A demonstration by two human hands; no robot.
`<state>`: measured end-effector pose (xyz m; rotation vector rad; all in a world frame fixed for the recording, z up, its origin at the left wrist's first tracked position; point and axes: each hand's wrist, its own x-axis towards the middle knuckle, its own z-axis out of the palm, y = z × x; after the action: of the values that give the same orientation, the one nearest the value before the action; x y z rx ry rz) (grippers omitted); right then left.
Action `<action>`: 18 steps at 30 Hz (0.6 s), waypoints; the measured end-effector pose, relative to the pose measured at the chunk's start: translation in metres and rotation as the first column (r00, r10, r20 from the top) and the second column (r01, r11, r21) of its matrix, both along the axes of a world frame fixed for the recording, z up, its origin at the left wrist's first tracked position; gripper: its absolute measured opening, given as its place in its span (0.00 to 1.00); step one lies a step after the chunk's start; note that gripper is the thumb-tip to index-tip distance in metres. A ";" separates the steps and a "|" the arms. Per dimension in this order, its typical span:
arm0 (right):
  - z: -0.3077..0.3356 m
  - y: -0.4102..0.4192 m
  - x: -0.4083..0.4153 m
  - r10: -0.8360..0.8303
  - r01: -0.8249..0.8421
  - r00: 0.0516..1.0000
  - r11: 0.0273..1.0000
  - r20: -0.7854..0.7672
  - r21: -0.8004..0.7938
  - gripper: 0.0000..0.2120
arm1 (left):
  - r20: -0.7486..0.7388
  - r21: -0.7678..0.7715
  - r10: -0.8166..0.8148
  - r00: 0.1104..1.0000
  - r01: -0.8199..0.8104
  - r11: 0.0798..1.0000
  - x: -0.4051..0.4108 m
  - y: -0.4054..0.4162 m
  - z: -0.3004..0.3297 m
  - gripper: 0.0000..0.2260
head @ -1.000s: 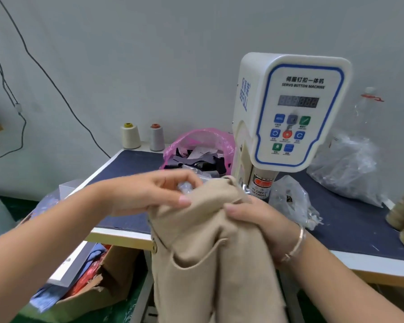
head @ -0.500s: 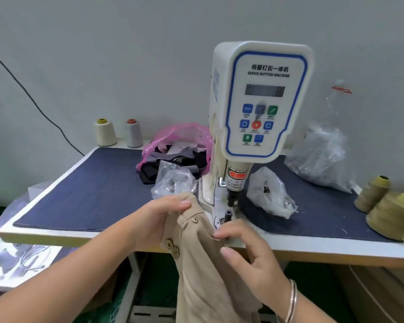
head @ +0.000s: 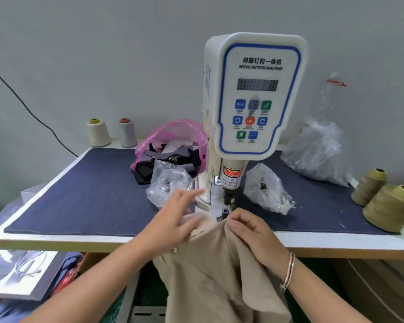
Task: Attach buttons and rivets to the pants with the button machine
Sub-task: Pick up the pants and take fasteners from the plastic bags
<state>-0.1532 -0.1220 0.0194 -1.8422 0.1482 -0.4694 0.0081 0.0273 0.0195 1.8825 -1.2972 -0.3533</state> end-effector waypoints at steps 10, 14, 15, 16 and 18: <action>-0.012 -0.029 0.005 -0.061 0.088 0.989 0.977 -0.138 0.195 0.14 | -0.198 -0.003 -0.175 0.964 0.178 0.984 -0.015 -0.018 -0.030 0.10; -0.011 -0.048 0.011 -0.012 0.069 0.981 0.955 -0.196 0.287 0.14 | -0.421 -0.040 -0.152 0.894 0.149 0.988 0.000 -0.028 -0.028 0.17; -0.012 -0.051 0.015 -0.028 0.080 0.981 0.959 -0.191 0.272 0.13 | -0.476 -0.056 -0.155 0.866 0.146 0.988 0.002 -0.031 -0.027 0.16; -0.013 -0.053 0.018 -0.052 0.097 0.981 0.966 -0.187 0.239 0.13 | -0.513 -0.059 -0.160 0.843 0.152 0.987 0.005 -0.035 -0.027 0.13; -0.019 -0.054 0.023 -0.093 0.124 0.979 0.979 -0.183 0.165 0.12 | -0.565 -0.038 -0.157 0.810 0.165 0.986 0.010 -0.040 -0.029 0.09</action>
<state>-0.1298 -0.1764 0.0005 -1.7058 0.3996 -0.3578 0.0180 -0.0126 -0.0096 1.5025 -1.0344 -0.9382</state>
